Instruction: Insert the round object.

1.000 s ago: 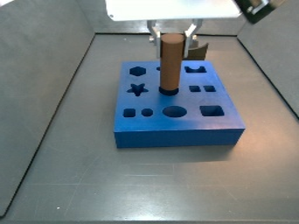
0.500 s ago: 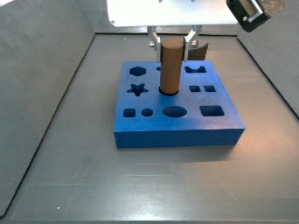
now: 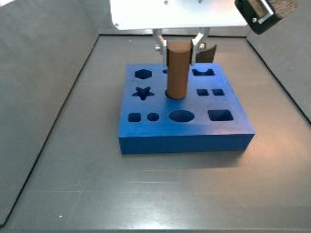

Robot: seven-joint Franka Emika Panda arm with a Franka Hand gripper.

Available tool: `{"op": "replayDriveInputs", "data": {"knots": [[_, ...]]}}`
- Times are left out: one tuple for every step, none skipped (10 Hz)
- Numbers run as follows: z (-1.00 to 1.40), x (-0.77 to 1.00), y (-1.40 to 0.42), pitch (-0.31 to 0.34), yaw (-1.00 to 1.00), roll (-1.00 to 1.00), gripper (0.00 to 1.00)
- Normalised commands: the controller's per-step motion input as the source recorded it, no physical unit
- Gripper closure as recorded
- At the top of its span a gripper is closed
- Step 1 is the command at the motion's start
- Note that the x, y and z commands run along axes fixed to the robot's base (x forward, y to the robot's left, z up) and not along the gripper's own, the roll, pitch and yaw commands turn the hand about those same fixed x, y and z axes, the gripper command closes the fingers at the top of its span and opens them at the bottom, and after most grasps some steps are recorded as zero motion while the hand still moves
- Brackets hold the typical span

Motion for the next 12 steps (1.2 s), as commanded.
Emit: {"op": "replayDriveInputs", "data": {"knots": [[-0.3, -0.05, 0.0, -0.101, -0.03, -0.08, 1.0], [-0.29, -0.06, 0.0, -0.109, -0.03, -0.11, 1.0], [-0.37, 0.0, 0.0, -0.1, -0.03, -0.08, 1.0], [-0.4, 0.0, 0.0, -0.09, -0.02, -0.05, 1.0], [-0.37, 0.0, 0.0, -0.064, -0.03, -0.03, 1.0], [-0.33, 0.01, 0.0, -0.05, -0.03, -0.03, 1.0], [-0.25, 0.07, 0.0, 0.0, -0.05, -0.02, 1.0], [-0.25, 0.08, 0.0, 0.0, -0.05, -0.01, 1.0], [-0.25, 0.0, 0.0, -0.006, -0.03, 0.0, 1.0], [-0.17, 0.0, 0.0, -0.003, -0.07, -0.01, 1.0], [0.0, 0.0, 0.05, 0.0, 0.0, -0.05, 1.0], [0.0, 0.0, 0.0, 0.0, 0.0, 0.0, 1.0]]}}
